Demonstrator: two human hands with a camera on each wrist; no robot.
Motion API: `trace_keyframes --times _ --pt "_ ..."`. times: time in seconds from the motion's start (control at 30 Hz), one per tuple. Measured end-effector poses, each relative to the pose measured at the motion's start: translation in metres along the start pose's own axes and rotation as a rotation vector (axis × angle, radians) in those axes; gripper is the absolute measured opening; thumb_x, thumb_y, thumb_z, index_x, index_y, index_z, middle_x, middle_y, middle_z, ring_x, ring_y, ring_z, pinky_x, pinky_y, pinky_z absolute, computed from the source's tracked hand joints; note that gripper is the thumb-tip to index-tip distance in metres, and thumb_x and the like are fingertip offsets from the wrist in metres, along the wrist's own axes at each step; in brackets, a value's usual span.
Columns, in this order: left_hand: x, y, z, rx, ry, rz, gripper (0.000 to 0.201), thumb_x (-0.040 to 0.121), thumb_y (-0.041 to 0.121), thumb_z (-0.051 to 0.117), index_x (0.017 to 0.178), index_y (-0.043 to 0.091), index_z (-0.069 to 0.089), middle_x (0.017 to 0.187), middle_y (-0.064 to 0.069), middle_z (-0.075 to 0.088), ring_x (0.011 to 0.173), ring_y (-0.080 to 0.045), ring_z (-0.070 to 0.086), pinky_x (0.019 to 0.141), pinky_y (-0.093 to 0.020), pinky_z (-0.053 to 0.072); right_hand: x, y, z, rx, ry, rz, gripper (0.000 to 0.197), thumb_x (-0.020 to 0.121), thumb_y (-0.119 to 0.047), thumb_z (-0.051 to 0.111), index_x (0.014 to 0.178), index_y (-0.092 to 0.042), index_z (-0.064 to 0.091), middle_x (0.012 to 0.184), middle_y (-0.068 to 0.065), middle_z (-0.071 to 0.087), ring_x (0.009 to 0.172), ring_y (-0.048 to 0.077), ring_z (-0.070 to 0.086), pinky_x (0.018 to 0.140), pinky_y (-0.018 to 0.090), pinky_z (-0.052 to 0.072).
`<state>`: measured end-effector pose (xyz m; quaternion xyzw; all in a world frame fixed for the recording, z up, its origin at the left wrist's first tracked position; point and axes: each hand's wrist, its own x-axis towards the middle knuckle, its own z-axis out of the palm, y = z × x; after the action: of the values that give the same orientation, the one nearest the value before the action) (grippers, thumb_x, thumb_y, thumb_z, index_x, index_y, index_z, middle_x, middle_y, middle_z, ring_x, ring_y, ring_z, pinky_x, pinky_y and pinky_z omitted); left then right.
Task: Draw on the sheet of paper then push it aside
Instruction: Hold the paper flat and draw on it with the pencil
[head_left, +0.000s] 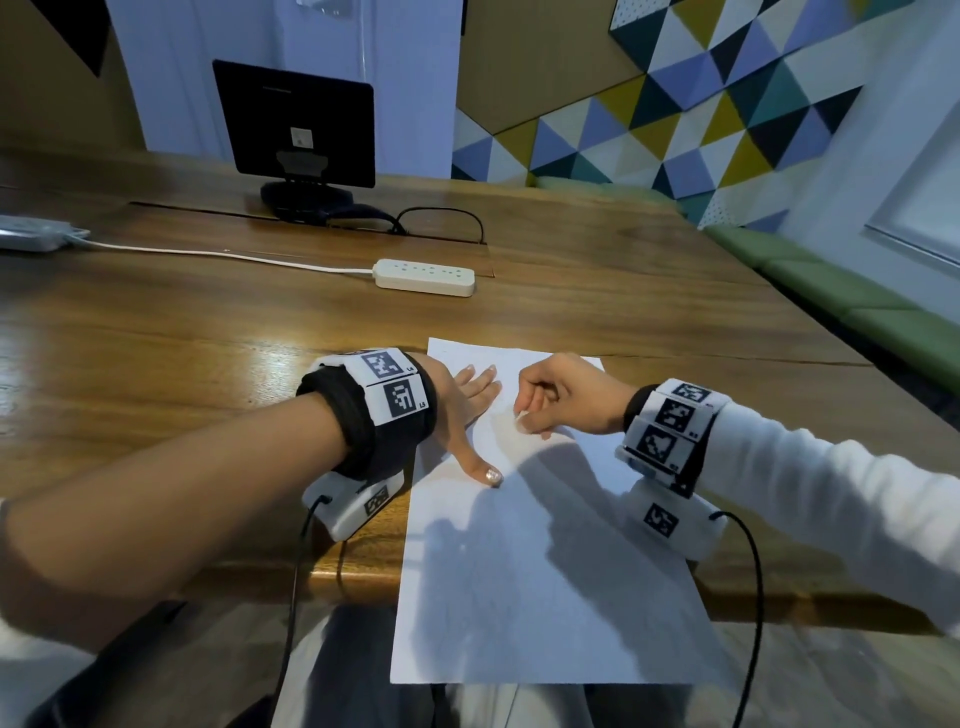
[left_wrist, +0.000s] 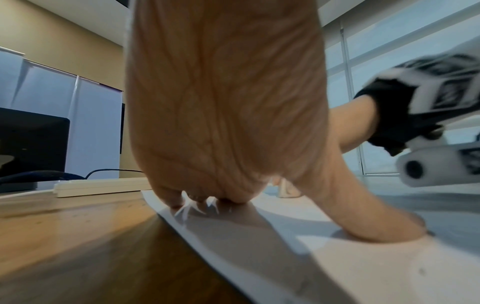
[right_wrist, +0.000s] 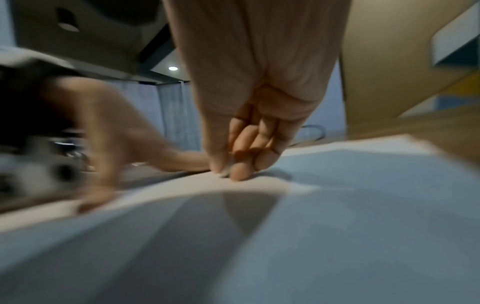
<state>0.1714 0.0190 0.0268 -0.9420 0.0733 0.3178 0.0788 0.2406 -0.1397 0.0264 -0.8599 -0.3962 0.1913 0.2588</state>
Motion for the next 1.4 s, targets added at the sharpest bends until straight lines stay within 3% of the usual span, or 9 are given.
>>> trace_keyframes --times 0.23,0.43,0.67,0.83,0.93,1.0,1.1,1.27,1.4 --pt "-0.008 0.004 -0.001 -0.007 0.007 0.007 0.117 0.080 0.069 0.052 0.147 0.010 -0.025 0.152 -0.005 -0.034 0.142 -0.024 -0.026 0.118 -0.048 -0.006 -0.005 -0.001 -0.003 0.022 -0.035 -0.004 0.012 0.078 0.002 0.071 0.079 -0.006 0.061 0.057 -0.004 0.064 0.048 0.008 0.060 0.052 0.015 0.048" --pt "-0.009 0.020 0.003 -0.054 0.070 -0.034 0.105 0.088 0.067 0.039 0.148 0.005 -0.021 0.153 -0.010 -0.031 0.144 -0.025 -0.020 0.117 -0.046 -0.002 -0.027 0.037 -0.034 0.392 0.376 0.195 0.012 0.087 -0.004 0.062 0.083 -0.008 0.051 0.071 0.008 0.054 0.049 0.003 0.060 0.046 0.019 0.053" --pt "0.000 0.106 0.005 0.011 0.227 0.275 0.072 0.101 0.048 0.024 0.151 0.012 -0.012 0.157 -0.003 -0.022 0.145 -0.024 -0.016 0.117 -0.045 0.003 -0.021 0.056 -0.032 0.555 0.444 0.383 0.014 0.093 -0.010 0.054 0.085 -0.014 0.044 0.077 0.006 0.052 0.071 0.015 0.058 0.057 0.030 0.057" --pt "-0.023 0.085 0.007 -0.177 0.252 -0.093 0.082 0.091 0.061 0.028 0.148 0.002 0.022 0.157 -0.017 0.013 0.142 -0.029 0.022 0.114 -0.039 0.015 -0.025 0.057 -0.030 0.499 0.387 0.336 0.013 0.092 -0.009 0.054 0.084 -0.013 0.045 0.077 0.006 0.054 0.072 0.015 0.059 0.059 0.025 0.055" --pt "-0.050 0.055 0.006 -0.173 0.274 -0.307 0.056 0.098 0.045 0.039 0.114 -0.006 0.054 0.133 -0.028 0.042 0.112 -0.030 0.046 0.108 -0.035 0.029 -0.030 0.054 -0.028 0.399 0.347 0.274 0.009 0.091 -0.010 0.057 0.087 -0.011 0.049 0.077 0.006 0.058 0.068 0.011 0.061 0.061 0.024 0.053" --pt "-0.060 0.035 0.023 -0.160 0.247 -0.365 0.074 0.098 0.050 0.032 0.143 -0.008 0.024 0.155 -0.023 0.013 0.144 -0.033 0.013 0.116 -0.039 0.011 -0.035 0.044 -0.027 0.319 0.292 0.208 0.011 0.088 -0.007 0.061 0.095 -0.003 0.055 0.074 0.005 0.060 0.059 0.005 0.062 0.055 0.019 0.052" --pt "-0.064 -0.001 0.038 -0.093 0.092 -0.147 0.098 0.091 0.065 0.030 0.144 0.007 -0.028 0.149 -0.008 -0.038 0.139 -0.025 -0.032 0.117 -0.041 -0.009 -0.038 0.014 -0.013 0.243 0.146 0.077 0.023 0.080 0.002 0.070 0.100 0.006 0.061 0.071 0.004 0.065 0.055 0.001 0.062 0.060 0.014 0.052" --pt "-0.066 -0.023 0.042 -0.069 -0.025 0.074 0.115 0.082 0.067 0.049 0.144 0.011 -0.030 0.148 -0.002 -0.041 0.138 -0.020 -0.035 0.116 -0.040 -0.015 -0.026 -0.047 0.024 -0.002 -0.061 -0.105 0.013 0.074 -0.008 0.077 0.082 -0.012 0.068 0.053 -0.020 0.063 0.053 -0.006 0.057 0.059 0.006 0.041" --pt "-0.061 -0.026 0.043 -0.039 -0.034 0.053 0.119 0.079 0.068 0.052 0.144 0.013 -0.030 0.148 -0.001 -0.041 0.139 -0.019 -0.032 0.118 -0.043 -0.011 -0.014 -0.062 0.040 -0.061 -0.043 -0.108 0.011 0.076 -0.007 0.074 0.084 -0.004 0.067 0.070 0.003 0.069 0.053 -0.003 0.058 0.055 0.006 0.041"
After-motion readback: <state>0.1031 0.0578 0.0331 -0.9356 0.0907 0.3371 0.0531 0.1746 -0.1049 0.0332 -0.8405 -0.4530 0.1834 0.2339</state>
